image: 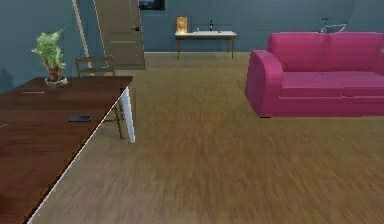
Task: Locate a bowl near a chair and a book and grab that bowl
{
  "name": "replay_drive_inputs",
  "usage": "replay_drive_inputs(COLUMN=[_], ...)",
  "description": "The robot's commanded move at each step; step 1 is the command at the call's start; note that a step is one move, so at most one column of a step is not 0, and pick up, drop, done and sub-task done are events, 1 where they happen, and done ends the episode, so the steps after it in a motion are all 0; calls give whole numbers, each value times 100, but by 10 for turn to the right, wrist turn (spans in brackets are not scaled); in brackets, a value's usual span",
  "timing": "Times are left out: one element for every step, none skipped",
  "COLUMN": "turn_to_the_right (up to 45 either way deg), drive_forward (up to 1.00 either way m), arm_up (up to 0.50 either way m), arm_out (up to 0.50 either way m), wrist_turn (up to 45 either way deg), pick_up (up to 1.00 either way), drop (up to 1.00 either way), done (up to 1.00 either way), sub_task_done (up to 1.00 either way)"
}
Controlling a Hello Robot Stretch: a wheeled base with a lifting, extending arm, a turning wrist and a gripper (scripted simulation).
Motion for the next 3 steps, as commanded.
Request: replay_drive_inputs(turn_to_the_right=[0, -60, 0], drive_forward=[20, 0, 100], arm_up=[0, 0, 0], arm_out=[0, 0, 0], wrist_turn=[0, 0, 0], pick_up=[0, 0, 0], drop=[0, 0, 0], done=[0, 0, 0], sub_task_done=[0, 0, 0])
